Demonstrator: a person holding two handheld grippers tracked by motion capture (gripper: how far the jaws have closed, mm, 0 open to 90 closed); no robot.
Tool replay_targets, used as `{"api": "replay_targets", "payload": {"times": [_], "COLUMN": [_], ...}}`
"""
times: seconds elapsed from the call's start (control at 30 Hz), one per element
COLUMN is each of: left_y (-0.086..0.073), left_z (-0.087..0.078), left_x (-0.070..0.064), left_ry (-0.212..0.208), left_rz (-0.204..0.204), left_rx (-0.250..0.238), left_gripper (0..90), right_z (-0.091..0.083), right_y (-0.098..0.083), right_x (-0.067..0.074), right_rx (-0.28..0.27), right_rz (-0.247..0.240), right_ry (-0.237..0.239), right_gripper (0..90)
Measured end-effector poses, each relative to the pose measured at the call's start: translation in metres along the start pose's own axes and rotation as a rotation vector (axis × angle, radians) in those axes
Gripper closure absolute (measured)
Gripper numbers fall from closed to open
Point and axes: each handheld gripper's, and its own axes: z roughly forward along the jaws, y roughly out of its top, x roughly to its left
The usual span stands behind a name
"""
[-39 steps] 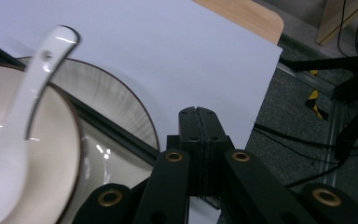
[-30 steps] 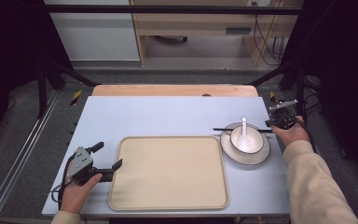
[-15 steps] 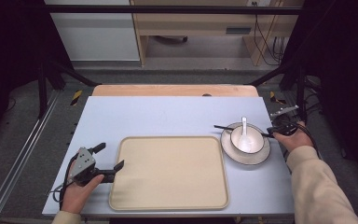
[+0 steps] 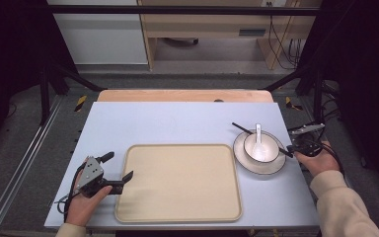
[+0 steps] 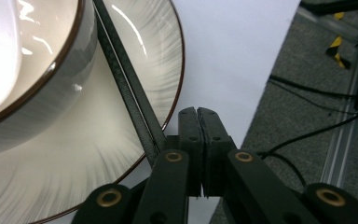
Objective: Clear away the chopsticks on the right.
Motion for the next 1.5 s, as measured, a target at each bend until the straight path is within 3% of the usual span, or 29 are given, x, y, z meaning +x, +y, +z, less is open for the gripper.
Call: {"api": "replay_targets", "payload": {"times": [0.03,0.1,0.23,0.37,1.2,1.5], "left_y": [0.000,0.000,0.000,0.000,-0.001,0.000], "left_z": [0.000,0.000,0.001,0.001,0.002,0.002], "left_x": [0.000,0.000,0.000,-0.001,-0.002,-0.002], "left_ry": [0.000,-0.001,-0.001,-0.001,-0.006,-0.005], "left_rz": [0.001,0.004,0.004,0.004,0.007,0.012], "left_rx": [0.001,0.005,0.004,0.002,0.015,0.019], "left_gripper": [4.5,4.6,4.8,4.9,5.4,5.5], "right_z": [-0.006,-0.012,-0.013,-0.010,0.005,0.009], "right_y": [-0.001,0.000,-0.001,-0.001,0.000,0.000], "right_x": [-0.001,0.000,0.003,0.006,0.006,0.008], "right_rx": [-0.049,-0.109,-0.150,-0.156,-0.133,-0.136], "right_rz": [0.002,-0.010,-0.044,-0.067,-0.089,-0.111], "right_ry": [-0.008,0.032,0.076,0.098,0.105,0.119], "right_gripper": [85.7,82.8,78.6,77.8,79.3,84.8]}}
